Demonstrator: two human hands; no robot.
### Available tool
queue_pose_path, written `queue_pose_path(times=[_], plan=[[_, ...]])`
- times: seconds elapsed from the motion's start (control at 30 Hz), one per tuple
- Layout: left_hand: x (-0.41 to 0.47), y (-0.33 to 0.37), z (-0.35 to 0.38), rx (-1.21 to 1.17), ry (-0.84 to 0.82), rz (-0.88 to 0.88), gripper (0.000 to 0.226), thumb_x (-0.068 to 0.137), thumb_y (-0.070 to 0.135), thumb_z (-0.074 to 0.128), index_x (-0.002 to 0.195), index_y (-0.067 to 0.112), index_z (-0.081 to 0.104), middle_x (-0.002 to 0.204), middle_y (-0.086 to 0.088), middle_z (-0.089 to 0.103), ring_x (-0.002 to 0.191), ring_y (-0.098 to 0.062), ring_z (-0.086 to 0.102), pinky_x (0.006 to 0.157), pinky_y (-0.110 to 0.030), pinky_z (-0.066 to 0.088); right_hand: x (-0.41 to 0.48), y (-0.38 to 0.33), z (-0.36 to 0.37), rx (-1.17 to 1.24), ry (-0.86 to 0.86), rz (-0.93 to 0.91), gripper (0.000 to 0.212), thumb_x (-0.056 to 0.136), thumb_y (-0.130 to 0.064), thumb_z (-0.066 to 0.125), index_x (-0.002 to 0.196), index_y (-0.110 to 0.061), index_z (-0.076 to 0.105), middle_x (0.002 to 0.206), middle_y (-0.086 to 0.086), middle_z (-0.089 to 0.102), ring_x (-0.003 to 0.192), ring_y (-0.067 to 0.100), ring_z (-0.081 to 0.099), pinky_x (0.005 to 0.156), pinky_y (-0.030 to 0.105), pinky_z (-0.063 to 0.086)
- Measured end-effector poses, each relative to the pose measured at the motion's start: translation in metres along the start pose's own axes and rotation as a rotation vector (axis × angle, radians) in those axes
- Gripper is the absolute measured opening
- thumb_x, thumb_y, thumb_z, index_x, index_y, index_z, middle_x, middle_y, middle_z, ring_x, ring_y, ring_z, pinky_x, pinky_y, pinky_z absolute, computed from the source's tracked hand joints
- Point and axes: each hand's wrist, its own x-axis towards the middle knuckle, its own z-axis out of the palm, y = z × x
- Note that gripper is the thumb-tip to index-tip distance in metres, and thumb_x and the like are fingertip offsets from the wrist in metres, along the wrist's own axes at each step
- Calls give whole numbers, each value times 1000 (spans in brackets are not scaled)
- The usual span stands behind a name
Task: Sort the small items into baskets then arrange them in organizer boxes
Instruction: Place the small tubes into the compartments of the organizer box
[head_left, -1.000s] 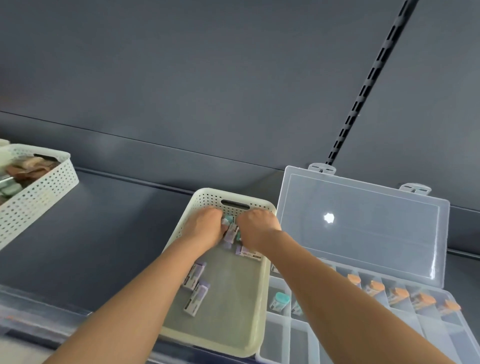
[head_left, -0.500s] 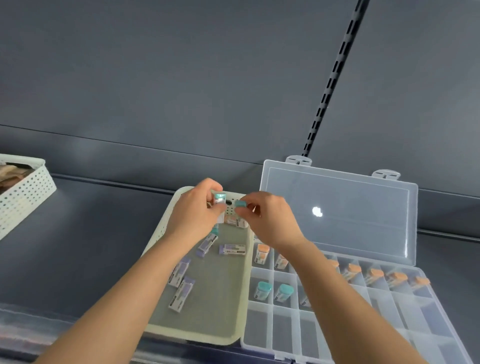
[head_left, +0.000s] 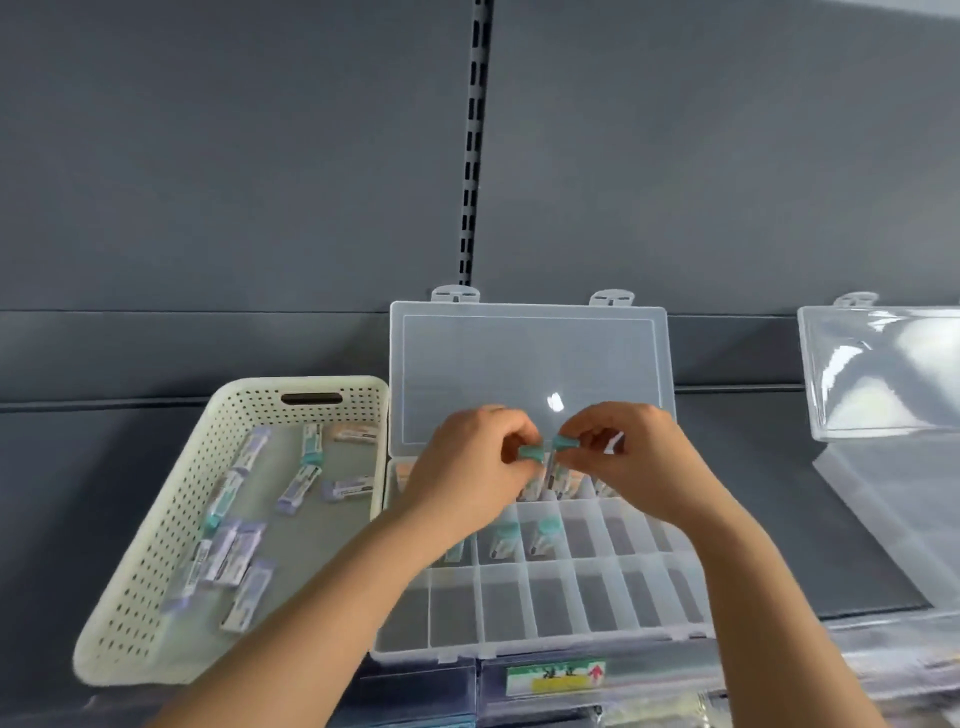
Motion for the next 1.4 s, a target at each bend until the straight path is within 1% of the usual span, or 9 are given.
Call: queue_pose_path(times=[0.17, 0.27, 0.37, 0.53, 0.7, 0.8, 1.0, 1.3, 1.4], plan=[[8, 24, 31, 152, -93, 118, 13, 82, 21, 67, 94, 22, 72, 89, 5, 68, 78, -15, 59, 70, -30, 50, -16, 23, -22, -91, -6, 36, 11, 76, -18, 78, 85, -22, 74, 77, -11, 69, 68, 1, 60, 63, 8, 45], [11, 30, 44, 243, -134, 146, 13, 84, 25, 63, 96, 24, 70, 92, 5, 66, 86, -16, 57, 69, -28, 48, -22, 33, -31, -132, -25, 68, 11, 76, -18, 78, 85, -21, 74, 77, -9, 69, 70, 6, 61, 70, 20, 52], [10, 32, 55, 284, -151, 169, 13, 85, 26, 65, 96, 22, 70, 92, 5, 63, 88, -14, 54, 64, -24, 36, -26, 40, -34, -170, -71, 82, 10, 76, -19, 78, 84, -21, 74, 77, -10, 68, 71, 6, 61, 72, 26, 54], [7, 29, 68, 372, -152, 175, 15, 85, 26, 65, 97, 21, 71, 94, 3, 65, 87, -15, 55, 69, -21, 37, -29, 51, -21, -222, -163, 104, 11, 75, -20, 77, 85, -24, 74, 81, -11, 70, 73, 6, 63, 74, 23, 55], [6, 26, 75, 454, -188, 174, 15, 85, 25, 64, 98, 22, 71, 95, 4, 66, 88, -16, 53, 71, -26, 41, -31, 62, -8, -236, -240, 116, 10, 76, -22, 77, 85, -23, 73, 82, -10, 68, 69, 2, 58, 69, 13, 49], [5, 25, 79, 475, -199, 178, 15, 86, 26, 64, 99, 22, 71, 97, 5, 67, 89, -17, 54, 75, -28, 43, -31, 66, -7, -245, -249, 107, 9, 76, -24, 78, 84, -24, 73, 78, -14, 63, 67, 1, 55, 63, 7, 44], [3, 24, 83, 469, -182, 185, 16, 87, 27, 64, 101, 22, 70, 98, 4, 67, 88, -14, 52, 74, -26, 40, -31, 72, -8, -262, -270, 88, 11, 76, -24, 77, 86, -25, 72, 82, -11, 64, 73, 8, 59, 74, 23, 54], [3, 18, 84, 459, -193, 154, 17, 85, 28, 67, 101, 23, 70, 96, 4, 65, 86, -13, 51, 70, -24, 40, -29, 72, -8, -272, -293, 81, 19, 75, -29, 79, 93, -28, 71, 81, -16, 58, 73, 6, 57, 71, 17, 52], [3, 17, 83, 457, -184, 161, 17, 85, 29, 67, 100, 23, 71, 94, 4, 65, 84, -12, 49, 68, -24, 35, -29, 71, -8, -269, -302, 85, 24, 75, -32, 79, 98, -29, 70, 84, -14, 59, 77, 8, 59, 77, 21, 54]])
